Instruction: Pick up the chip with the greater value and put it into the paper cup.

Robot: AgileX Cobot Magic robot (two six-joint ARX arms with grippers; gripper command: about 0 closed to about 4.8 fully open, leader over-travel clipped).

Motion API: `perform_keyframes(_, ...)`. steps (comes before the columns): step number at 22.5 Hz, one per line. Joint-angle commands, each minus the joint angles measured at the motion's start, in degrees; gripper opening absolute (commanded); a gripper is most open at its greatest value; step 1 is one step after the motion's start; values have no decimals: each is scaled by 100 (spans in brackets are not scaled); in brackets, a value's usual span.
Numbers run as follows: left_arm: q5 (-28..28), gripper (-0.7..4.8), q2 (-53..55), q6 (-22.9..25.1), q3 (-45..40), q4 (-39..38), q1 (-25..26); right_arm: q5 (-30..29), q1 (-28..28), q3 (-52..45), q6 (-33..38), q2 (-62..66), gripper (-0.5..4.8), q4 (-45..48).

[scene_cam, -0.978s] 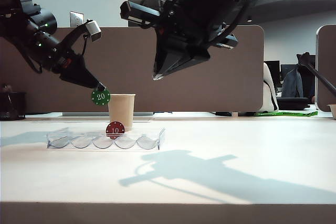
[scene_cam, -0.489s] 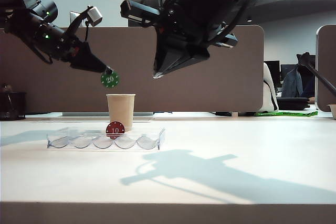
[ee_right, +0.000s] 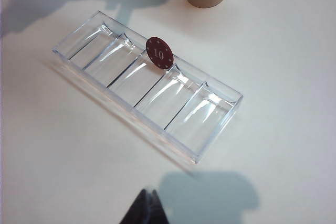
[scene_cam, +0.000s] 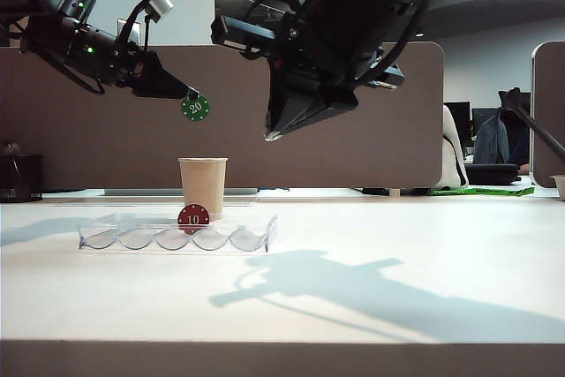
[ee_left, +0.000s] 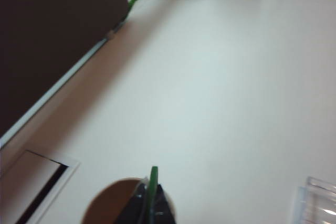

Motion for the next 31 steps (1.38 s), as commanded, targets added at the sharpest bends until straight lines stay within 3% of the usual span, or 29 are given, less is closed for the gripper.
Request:
perform_keyframes(1, -76, -5, 66, -164, 9, 365, 2, 15, 0, 37, 20, -22, -6, 184)
perform_keyframes(4, -96, -5, 210, -450, 9, 614, 2, 15, 0, 37, 22, -22, -6, 273)
perform_keyframes(13, -227, -1, 448, -619, 4, 883, -57, 11, 7, 37, 22, -22, -6, 251)
perform_keyframes(16, -236, 87, 448, -702, 4, 927, -57, -2, 11, 37, 22, -22, -6, 254)
perform_keyframes(24, -317, 83, 446, -708, 4, 929, -57, 2, 11, 37, 22, -22, -6, 238)
perform_keyframes(26, -323, 30, 444, -970, 7, 1036, -55, 179, 7, 37, -68, -24, -6, 369)
perform_keyframes(27, -321, -5, 435, -1320, 7, 1156, -33, 348, -4, 37, -315, -28, -6, 468)
perform_keyframes(29, -387, -5, 393, -1825, 7, 1427, 4, 664, -116, 37, -566, -37, -6, 739)
perform_keyframes(31, -549, -5, 339, -1958, 4, 1541, 9, 662, -234, 37, -566, -74, -5, 831)
